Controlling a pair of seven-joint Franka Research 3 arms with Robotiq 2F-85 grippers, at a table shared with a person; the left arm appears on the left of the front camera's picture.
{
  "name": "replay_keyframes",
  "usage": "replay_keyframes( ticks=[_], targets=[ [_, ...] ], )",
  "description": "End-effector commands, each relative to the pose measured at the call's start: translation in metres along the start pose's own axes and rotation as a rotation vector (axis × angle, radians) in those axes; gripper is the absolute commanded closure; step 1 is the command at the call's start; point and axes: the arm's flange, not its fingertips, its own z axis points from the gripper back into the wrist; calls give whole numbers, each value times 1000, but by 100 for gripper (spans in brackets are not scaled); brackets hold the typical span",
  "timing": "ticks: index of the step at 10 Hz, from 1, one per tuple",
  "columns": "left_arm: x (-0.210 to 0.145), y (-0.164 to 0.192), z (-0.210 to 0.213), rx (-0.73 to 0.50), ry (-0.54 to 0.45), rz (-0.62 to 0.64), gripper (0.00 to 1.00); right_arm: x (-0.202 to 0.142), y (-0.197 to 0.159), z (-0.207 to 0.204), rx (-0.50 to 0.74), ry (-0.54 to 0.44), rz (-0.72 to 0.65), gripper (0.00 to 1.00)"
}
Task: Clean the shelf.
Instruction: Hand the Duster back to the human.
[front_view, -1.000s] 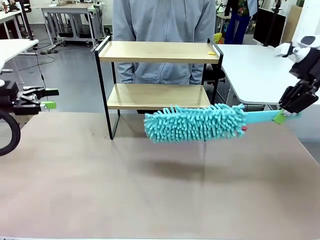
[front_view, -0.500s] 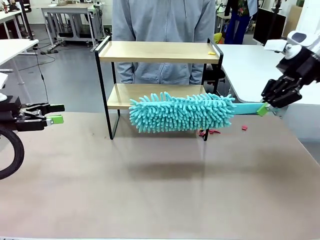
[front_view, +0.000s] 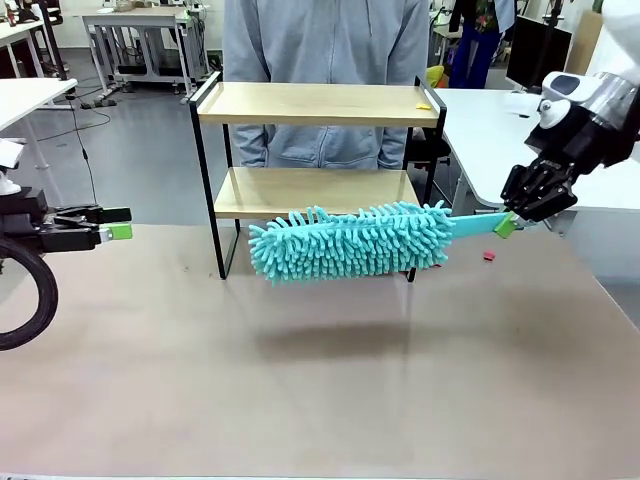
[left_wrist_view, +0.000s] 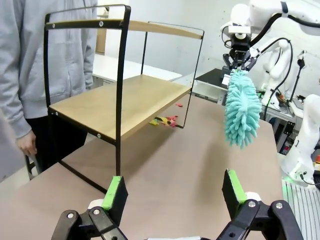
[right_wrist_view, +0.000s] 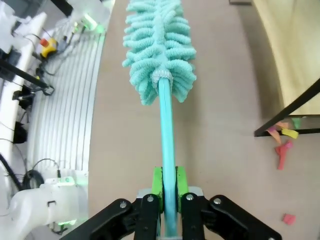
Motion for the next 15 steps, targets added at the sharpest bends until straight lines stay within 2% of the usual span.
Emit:
replay_keyframes(
  ticks=[1, 4, 5, 7, 8, 12, 15],
  targets=[
    [2, -1, 4, -8, -25, -14, 0, 1, 1, 3, -6, -33, 5, 86],
    [0, 0, 2, -1, -6, -1, 0, 1, 1, 3, -6, -33, 5, 86],
    [0, -19, -18, 7, 75, -49, 0, 1, 1, 3, -6, -33, 5, 86],
    [8, -53, -42, 4, 109, 4, 0, 1, 1, 3, -6, -33, 5, 86],
    [9, -67, -52, -16, 121, -11, 0, 1, 1, 3, -6, -33, 5, 86],
    [-5, -110, -86, -182, 42, 52, 0, 1, 1, 3, -6, -33, 5, 86],
    [-16, -124, -101, -325, 7, 81, 0, 1, 1, 3, -6, -33, 5, 86]
  ],
)
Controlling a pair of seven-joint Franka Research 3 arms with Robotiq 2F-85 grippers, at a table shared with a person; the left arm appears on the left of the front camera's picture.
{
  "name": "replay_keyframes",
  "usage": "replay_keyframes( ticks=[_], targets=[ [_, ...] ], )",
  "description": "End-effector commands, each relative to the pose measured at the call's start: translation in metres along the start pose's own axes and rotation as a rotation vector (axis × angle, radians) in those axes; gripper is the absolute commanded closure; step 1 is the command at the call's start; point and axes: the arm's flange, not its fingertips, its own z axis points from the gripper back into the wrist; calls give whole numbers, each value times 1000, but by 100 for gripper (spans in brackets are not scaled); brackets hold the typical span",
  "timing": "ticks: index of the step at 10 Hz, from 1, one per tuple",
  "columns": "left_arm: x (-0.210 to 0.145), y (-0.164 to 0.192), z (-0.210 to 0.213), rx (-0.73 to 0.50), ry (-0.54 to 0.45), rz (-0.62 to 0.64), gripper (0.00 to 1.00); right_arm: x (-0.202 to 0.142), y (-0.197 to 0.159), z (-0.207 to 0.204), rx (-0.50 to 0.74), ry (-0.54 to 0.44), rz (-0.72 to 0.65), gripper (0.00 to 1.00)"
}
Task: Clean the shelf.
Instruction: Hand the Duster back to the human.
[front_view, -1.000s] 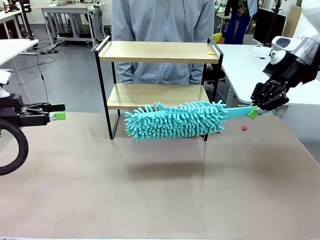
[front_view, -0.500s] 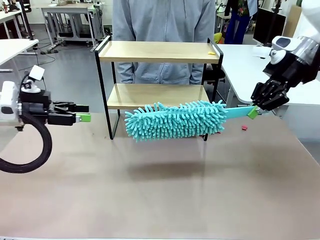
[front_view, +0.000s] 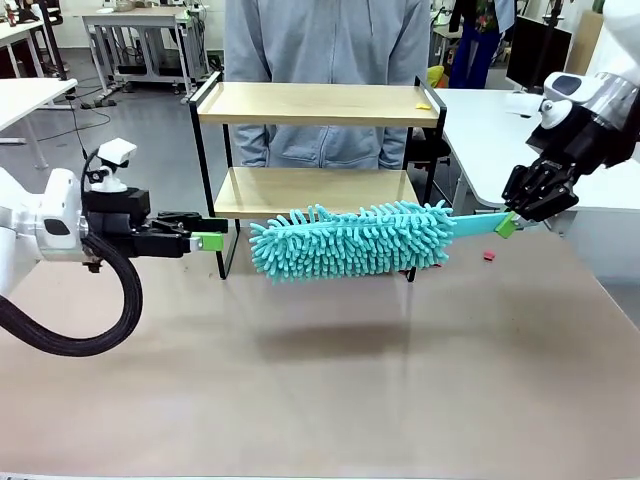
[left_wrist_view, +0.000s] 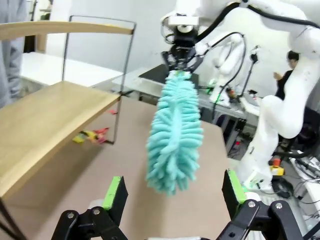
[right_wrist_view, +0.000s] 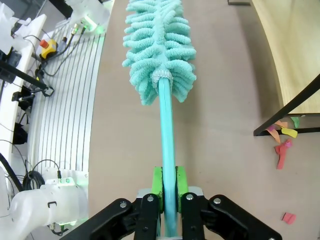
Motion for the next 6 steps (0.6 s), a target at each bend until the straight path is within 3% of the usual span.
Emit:
replay_keyframes(
  ticks=[1, 3, 4, 5, 6],
  targets=[
    [-41, -58, 2, -54, -12, 8, 0, 2, 1, 2, -3, -27, 10, 86],
    [-53, -56, -18, -22, -43, 19, 0, 2, 1, 2, -3, -27, 10, 86],
    [-49, -55, -19, 36, 7, 10, 0, 2, 1, 2, -3, -27, 10, 86],
    [-20, 1, -18, -56, -10, 32, 0, 2, 1, 2, -3, -27, 10, 86],
    [-20, 1, -18, -56, -10, 32, 0, 2, 1, 2, -3, -27, 10, 86]
  ],
)
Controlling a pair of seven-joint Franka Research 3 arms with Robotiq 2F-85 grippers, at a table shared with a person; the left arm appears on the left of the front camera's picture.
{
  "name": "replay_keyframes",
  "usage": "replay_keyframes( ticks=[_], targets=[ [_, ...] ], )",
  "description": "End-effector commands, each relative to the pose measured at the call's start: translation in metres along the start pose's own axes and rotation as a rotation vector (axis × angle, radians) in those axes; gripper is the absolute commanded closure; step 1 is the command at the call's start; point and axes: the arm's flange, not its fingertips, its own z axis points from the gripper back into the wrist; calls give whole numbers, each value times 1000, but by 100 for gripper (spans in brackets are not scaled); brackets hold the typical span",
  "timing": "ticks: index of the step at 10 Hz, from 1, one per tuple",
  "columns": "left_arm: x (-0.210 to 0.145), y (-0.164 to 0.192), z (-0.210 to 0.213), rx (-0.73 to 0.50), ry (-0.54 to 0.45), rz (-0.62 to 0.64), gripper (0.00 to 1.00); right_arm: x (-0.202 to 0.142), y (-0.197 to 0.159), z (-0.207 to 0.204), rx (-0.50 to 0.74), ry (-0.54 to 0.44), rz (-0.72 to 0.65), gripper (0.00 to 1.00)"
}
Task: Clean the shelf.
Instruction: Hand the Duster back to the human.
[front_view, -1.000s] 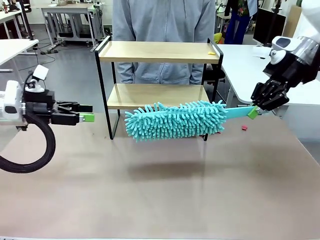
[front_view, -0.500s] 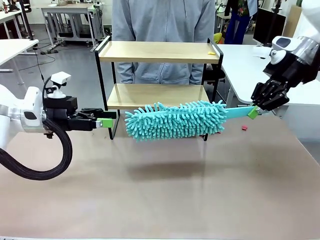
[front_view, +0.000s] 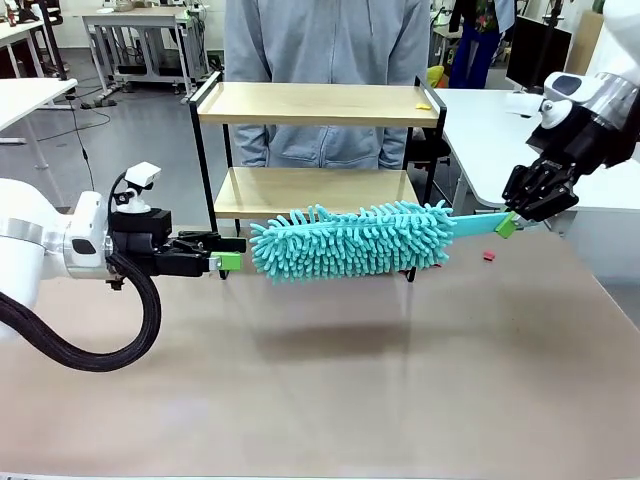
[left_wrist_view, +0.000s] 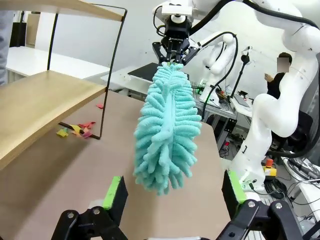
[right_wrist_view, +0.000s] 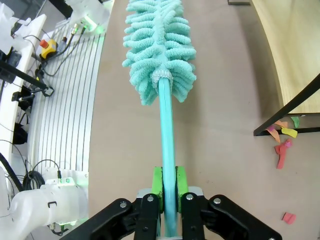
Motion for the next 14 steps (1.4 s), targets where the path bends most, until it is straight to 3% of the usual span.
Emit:
replay_keyframes(
  ticks=[1, 2, 6, 13, 14],
  targets=[
    [-1, 1, -1, 5, 2, 2, 0, 3, 1, 2, -2, -27, 10, 86],
    [-3, 1, -8, -1, -19, -53, 0, 3, 1, 2, -2, -27, 10, 86],
    [-10, 9, -42, -92, -63, -7, 0, 3, 1, 2, -2, -27, 10, 86],
    [-23, 11, -91, -136, -158, 18, 0, 3, 1, 2, -2, -27, 10, 86],
    [-25, 13, -87, -139, -174, 14, 9, 3, 1, 2, -2, -27, 10, 86]
  ],
)
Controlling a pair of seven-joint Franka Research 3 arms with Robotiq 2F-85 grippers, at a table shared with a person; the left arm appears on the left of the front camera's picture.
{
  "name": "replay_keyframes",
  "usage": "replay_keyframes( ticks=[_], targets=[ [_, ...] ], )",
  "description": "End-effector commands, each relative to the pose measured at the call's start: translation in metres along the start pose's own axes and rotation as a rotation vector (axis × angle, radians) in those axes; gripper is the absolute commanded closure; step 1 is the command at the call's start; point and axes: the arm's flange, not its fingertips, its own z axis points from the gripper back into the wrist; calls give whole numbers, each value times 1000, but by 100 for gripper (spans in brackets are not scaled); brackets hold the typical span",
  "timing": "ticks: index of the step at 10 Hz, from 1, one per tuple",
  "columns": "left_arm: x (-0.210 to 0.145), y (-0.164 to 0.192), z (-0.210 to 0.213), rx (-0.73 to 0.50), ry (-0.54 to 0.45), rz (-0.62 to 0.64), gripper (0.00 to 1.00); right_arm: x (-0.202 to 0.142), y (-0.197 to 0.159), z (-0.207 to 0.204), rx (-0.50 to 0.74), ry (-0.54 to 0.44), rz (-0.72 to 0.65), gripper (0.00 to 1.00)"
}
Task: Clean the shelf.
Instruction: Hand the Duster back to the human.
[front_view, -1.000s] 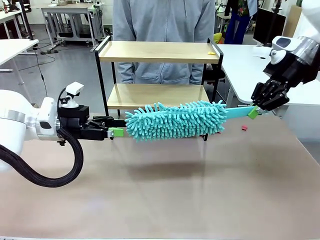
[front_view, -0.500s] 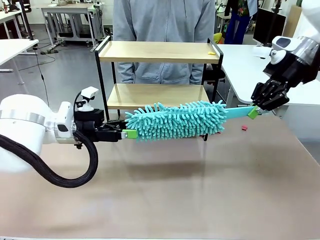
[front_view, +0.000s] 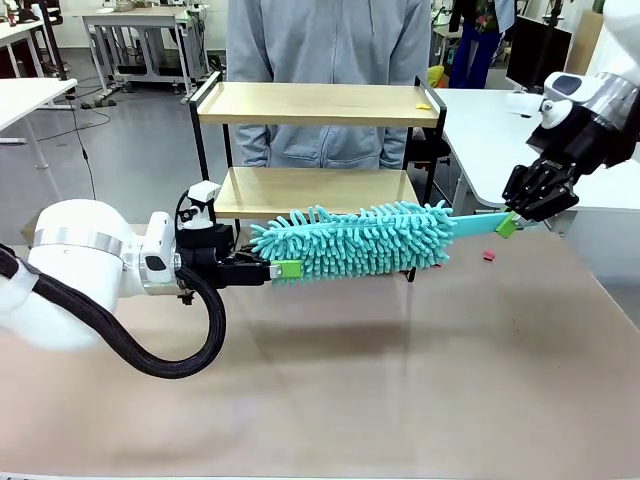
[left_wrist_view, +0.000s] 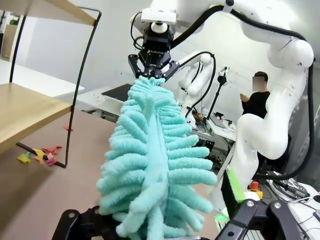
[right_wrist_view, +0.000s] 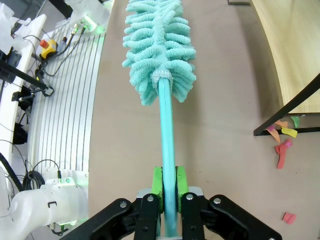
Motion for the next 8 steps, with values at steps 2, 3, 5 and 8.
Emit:
replay_keyframes(
  ticks=[2, 3, 5, 8],
  targets=[
    [-1, 3, 3, -17, -38, -36, 65, 3, 1, 1, -2, -27, 10, 86],
    [-1, 3, 4, -19, -37, -44, 100, 3, 1, 1, -2, -27, 10, 86],
    [-1, 3, 5, -30, -42, -38, 100, 3, 1, 1, -2, -27, 10, 86],
    [-3, 3, 3, -29, -52, -50, 100, 3, 1, 1, -2, -27, 10, 86]
  ],
)
